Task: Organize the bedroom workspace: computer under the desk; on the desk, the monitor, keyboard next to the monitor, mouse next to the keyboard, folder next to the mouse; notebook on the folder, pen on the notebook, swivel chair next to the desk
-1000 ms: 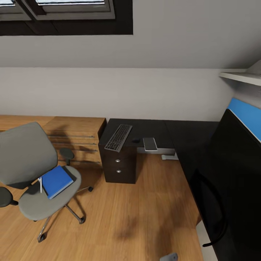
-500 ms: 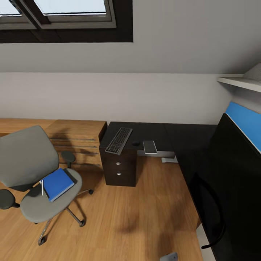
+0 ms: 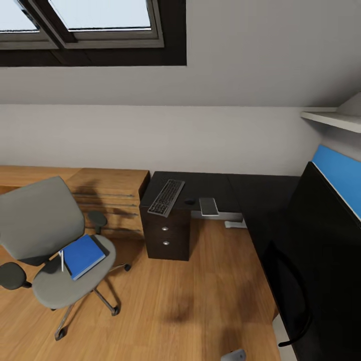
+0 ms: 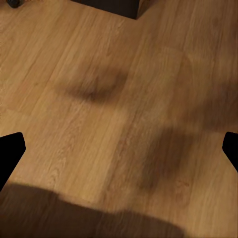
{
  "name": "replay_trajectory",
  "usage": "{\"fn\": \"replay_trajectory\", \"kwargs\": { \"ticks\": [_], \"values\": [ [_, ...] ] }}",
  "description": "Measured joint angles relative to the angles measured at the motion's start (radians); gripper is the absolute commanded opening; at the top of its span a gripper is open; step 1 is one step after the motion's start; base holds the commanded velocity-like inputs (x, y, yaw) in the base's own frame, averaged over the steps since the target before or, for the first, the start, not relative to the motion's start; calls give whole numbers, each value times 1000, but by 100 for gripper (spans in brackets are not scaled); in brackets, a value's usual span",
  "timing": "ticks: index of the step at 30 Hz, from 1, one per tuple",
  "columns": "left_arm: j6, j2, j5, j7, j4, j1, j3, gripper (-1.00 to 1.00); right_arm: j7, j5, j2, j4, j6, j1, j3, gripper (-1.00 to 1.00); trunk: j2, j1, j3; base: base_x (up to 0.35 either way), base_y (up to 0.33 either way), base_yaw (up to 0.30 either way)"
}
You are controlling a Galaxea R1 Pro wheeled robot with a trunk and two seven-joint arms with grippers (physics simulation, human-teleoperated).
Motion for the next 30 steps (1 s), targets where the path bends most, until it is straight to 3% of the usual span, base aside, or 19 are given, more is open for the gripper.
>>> {"fn": "replay_trajectory", "kwargs": {
  "ticks": [9,19,30],
  "values": [
    [3,3,-1,-1,1,0,-1,100,0,0,-3,-1,0,0,-1,100,63,-35,29,0,0,2],
    [2,3,-2,-2,1,0,-1,100,0,-1,-3,-2,0,0,-1,100,63,-35,29,0,0,0],
    [2,5,-2,-2,5,0,-1,100,0,-3,1,-1,3,0,-1,100,64,-34,19,-286,0,0]
  ]
}}
